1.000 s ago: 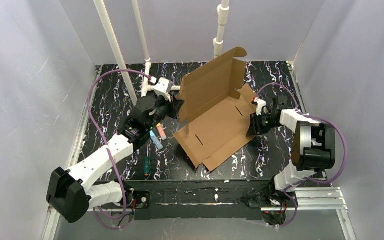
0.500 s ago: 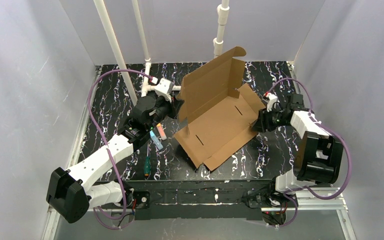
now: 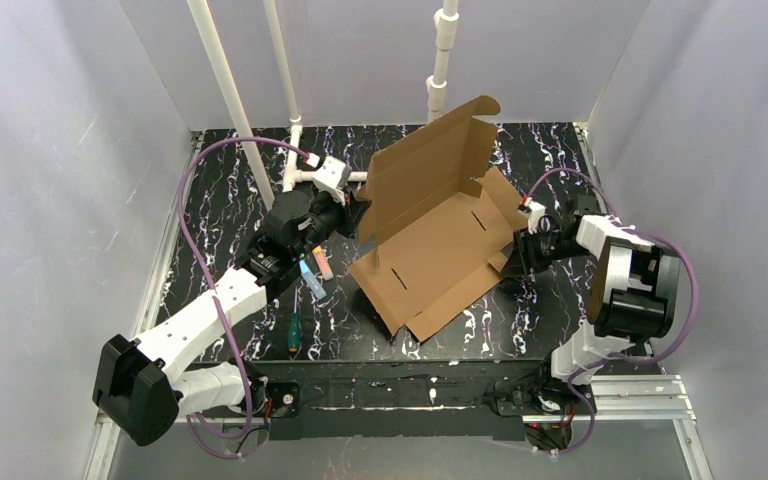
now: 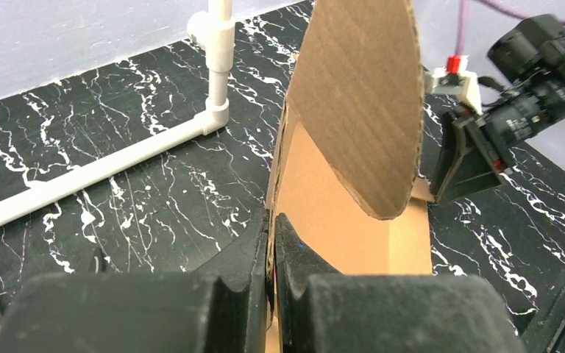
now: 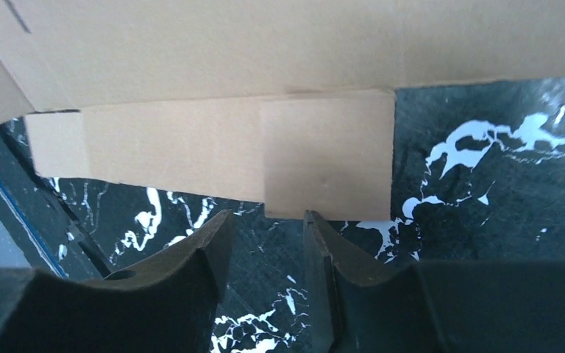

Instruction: Fold the paper box

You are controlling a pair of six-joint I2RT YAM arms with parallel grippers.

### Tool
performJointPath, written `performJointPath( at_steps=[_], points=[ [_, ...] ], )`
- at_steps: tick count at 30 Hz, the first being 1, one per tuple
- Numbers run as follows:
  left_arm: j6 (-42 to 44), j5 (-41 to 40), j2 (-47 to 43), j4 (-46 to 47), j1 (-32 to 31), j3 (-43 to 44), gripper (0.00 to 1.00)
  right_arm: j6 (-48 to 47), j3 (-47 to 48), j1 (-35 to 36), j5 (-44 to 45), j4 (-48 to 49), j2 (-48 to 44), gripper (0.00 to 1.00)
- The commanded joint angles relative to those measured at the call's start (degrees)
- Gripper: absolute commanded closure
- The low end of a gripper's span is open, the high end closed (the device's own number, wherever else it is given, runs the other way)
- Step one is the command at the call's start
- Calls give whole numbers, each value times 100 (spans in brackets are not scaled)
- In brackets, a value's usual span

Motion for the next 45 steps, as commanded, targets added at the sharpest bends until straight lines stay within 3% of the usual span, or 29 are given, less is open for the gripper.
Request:
performJointPath(
  at_steps=[1, 6, 10, 16, 20, 24, 27, 29, 32, 35, 39, 45],
  points=[
    [41, 289, -23, 280, 35, 299, 100, 159, 175, 63, 603, -15, 423, 52],
    [80, 423, -46, 314, 35, 265, 100, 300, 308, 127, 950, 76, 739, 52],
    [171, 434, -81, 328, 36, 240, 100, -201, 547, 2, 332, -482, 520, 51],
    [446, 462, -103, 323, 35, 198, 100, -1900, 871, -536, -845, -1901, -310, 43],
    [638, 562, -85, 335, 34, 231, 100, -3675, 1156, -566, -1210, -3364, -515, 34],
    [681, 757, -77, 340, 35, 271, 100, -4247, 1481, -567, -1687, -3649, -731, 20],
    [432, 852, -99, 338, 35, 272, 100, -3820, 1719, -567, -2137, -3168, -964, 2],
    [146, 891, -117, 340, 35, 252, 100, -2847, 1728, -563, -2278, -2285, -1125, 2],
    [-345, 821, -163, 337, 39, 232, 100, -483, 1210, -562, -2057, -77, -1467, 2],
    [-667, 795, -135, 341, 35, 245, 100, 373, 347, -563, -1786, 1684, -1832, 2],
    [-1167, 665, -75, 340, 35, 247, 100, 506, -511, -560, -1779, 3072, -2046, 2],
    [-1574, 585, -18, 333, 39, 263, 100, 698, -726, -556, -1457, 3922, -1785, 2]
  ],
)
